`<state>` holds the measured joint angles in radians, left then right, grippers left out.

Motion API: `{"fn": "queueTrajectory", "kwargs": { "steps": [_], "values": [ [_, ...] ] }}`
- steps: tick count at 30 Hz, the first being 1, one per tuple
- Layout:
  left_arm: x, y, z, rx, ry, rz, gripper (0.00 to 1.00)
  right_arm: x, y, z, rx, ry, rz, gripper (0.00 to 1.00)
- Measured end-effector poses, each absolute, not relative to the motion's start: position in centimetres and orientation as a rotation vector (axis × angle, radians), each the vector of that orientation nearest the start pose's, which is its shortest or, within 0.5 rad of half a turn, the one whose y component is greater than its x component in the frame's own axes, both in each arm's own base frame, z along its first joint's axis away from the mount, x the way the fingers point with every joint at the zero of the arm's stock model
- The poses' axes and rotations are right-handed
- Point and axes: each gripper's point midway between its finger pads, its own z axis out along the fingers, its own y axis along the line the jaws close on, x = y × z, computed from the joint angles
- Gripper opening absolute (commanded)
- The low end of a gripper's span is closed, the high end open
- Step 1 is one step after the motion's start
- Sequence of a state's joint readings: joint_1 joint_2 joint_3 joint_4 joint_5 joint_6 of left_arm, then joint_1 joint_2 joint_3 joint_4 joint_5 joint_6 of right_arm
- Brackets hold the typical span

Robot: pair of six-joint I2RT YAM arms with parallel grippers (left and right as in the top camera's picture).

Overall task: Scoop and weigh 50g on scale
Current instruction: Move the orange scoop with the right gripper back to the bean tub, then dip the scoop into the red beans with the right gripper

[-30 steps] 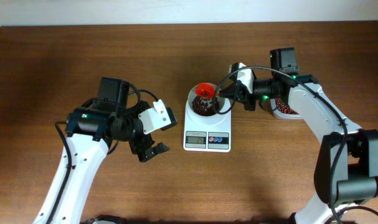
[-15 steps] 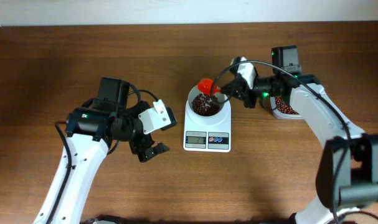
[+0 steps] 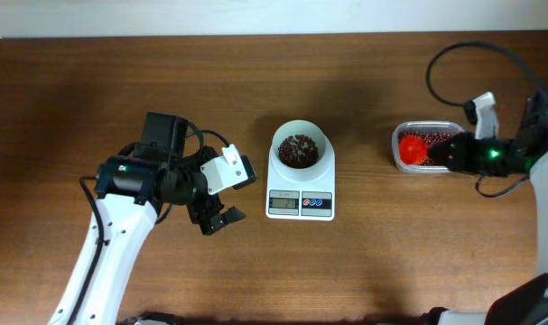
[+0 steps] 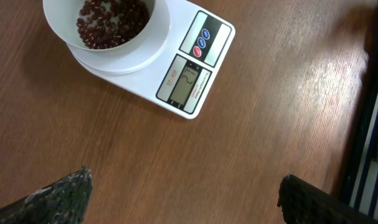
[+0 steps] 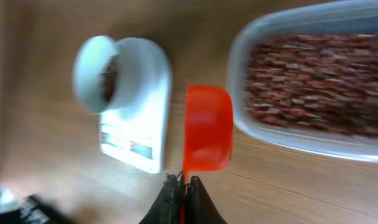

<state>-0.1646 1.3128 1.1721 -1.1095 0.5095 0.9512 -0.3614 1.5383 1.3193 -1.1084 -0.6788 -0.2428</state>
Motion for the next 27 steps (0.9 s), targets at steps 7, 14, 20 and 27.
{"fn": "queueTrajectory", "kwargs": {
  "steps": [7,14,20,27],
  "values": [
    [25.7,-12.8,18.1,1.479,2.162,-0.467,0.99,35.0,-8.1,16.2,0.263,2.669,0.254,0.04],
    [25.7,-12.8,18.1,1.479,2.162,-0.467,0.98,35.8,-6.7,14.6,0.159,2.760,-0.086,0.04],
    [25.7,-12.8,18.1,1.479,2.162,-0.467,0.99,37.0,-6.4,11.4,0.314,2.803,-0.153,0.04],
    [25.7,-12.8,18.1,1.479,2.162,-0.467,0.99,37.3,-4.8,9.9,0.330,2.842,-0.022,0.04]
  ]
}}
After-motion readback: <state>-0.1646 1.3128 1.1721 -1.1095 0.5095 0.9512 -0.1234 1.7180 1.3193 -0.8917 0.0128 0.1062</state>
